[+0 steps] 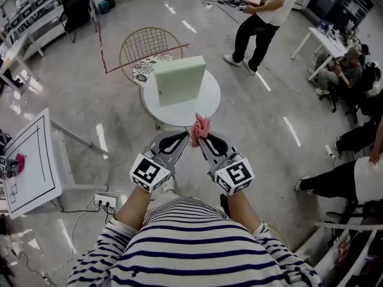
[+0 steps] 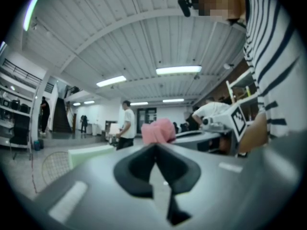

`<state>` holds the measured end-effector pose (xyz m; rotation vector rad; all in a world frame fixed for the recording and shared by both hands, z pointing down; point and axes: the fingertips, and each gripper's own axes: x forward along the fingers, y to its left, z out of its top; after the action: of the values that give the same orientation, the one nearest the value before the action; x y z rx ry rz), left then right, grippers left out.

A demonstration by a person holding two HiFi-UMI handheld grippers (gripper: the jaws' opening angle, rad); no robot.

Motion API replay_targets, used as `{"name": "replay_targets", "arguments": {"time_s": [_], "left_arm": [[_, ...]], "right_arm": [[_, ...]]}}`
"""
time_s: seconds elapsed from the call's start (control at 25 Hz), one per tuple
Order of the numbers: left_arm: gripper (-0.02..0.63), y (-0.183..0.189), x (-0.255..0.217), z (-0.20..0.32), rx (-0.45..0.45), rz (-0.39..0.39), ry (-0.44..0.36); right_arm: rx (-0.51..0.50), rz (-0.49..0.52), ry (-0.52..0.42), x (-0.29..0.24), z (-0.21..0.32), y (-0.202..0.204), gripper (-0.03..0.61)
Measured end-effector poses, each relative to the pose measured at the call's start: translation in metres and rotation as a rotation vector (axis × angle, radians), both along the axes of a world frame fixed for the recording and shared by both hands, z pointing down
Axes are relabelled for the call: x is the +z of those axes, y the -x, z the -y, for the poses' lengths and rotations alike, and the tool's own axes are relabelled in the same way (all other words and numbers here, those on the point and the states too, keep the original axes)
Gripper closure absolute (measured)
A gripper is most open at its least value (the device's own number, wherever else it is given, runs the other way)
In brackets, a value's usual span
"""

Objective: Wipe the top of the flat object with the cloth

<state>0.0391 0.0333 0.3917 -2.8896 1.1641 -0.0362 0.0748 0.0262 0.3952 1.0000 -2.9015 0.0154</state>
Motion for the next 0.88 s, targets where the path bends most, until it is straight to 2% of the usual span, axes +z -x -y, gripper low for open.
{"name": "replay_targets", "arguments": {"time_s": [0.4,0.6,0.88], "left_arm": [[0.604,0.030,0.004,0.056,-0.002,0.014,-0.006],[0.601,0.046,0.007,0.078,0.003,0.045,-0.010],[0.540,0.076,0.013,0.100,0.019,0.070,-0.028]], "right_arm": [[-0.009,-0.015,-0.014,-0.001,0.051,0.030,0.529],[0.004,-0.008,-0.013,0.000,0.073,0.044,0.529],[0.032,-0.011,-0.028,0.001,0.089,0.066,0.529]]}}
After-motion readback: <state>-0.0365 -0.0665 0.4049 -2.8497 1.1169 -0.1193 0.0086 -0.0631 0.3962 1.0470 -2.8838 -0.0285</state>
